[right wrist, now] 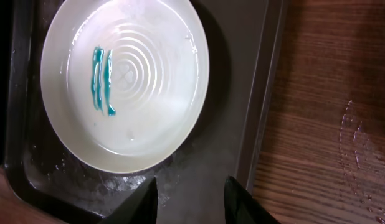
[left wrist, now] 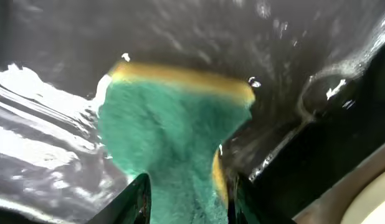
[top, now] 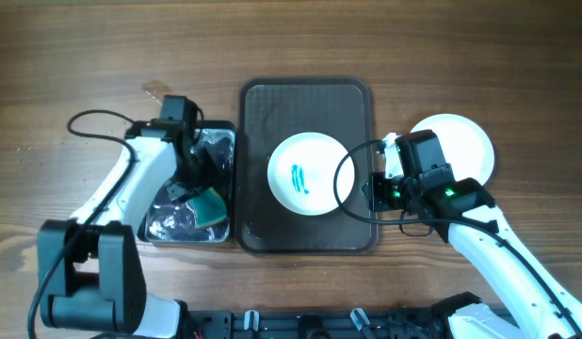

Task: Clean dirty plates on tray and stack at the side
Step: 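Grasp the sponge in the tin with left gripper and lift it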

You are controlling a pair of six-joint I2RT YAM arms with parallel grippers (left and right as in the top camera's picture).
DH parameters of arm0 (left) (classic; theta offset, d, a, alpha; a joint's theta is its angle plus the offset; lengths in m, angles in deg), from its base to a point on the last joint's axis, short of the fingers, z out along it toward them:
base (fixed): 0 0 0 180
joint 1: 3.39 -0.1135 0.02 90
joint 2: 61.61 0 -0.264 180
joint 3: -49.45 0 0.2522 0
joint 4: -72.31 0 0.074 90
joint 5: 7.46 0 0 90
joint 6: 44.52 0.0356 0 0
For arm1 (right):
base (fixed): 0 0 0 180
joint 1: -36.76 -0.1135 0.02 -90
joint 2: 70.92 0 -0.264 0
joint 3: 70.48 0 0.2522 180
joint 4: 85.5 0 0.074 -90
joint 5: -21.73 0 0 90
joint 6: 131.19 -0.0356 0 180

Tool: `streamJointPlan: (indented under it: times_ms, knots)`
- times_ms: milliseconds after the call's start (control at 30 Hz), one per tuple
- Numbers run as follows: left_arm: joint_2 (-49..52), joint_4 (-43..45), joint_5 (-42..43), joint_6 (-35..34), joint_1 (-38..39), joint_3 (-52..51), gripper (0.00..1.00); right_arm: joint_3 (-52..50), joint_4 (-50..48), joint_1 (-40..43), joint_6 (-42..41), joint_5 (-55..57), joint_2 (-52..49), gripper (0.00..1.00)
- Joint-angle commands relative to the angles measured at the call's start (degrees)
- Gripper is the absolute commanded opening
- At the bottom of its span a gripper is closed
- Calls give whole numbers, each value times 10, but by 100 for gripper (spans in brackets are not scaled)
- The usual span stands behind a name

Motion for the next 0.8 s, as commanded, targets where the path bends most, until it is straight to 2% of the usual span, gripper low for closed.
streamJointPlan:
  times_ms: [0,100,133,167,333,467,567,667,767]
  knots:
    - [19,32,-5,2,29,-57,38,9,-6,-1,10,8,-22,37]
    - [19,36,-11,1,31,-70,22,9,-18,-1,6,6,-59,37]
    - [19,37,-19,0,31,-70,10,9,-22,-1,4,4,-72,37]
    - [19,36,-32,1,31,-69,4,9,-26,-1,2,1,-81,36]
    - [14,-39,-88,3,31,-3,4,9,-56,-1,-5,1,-106,36]
    - [2,-94,-91,21,31,79,4,9,-97,-1,-4,1,-106,35]
    - [-7,-116,-89,36,31,120,4,9,-124,-1,44,-6,-107,32]
    - [-11,-124,-87,53,33,143,4,9,-139,-1,40,-1,-122,29]
    - [-13,-127,-82,74,33,154,4,9,-147,-1,-7,54,-163,28]
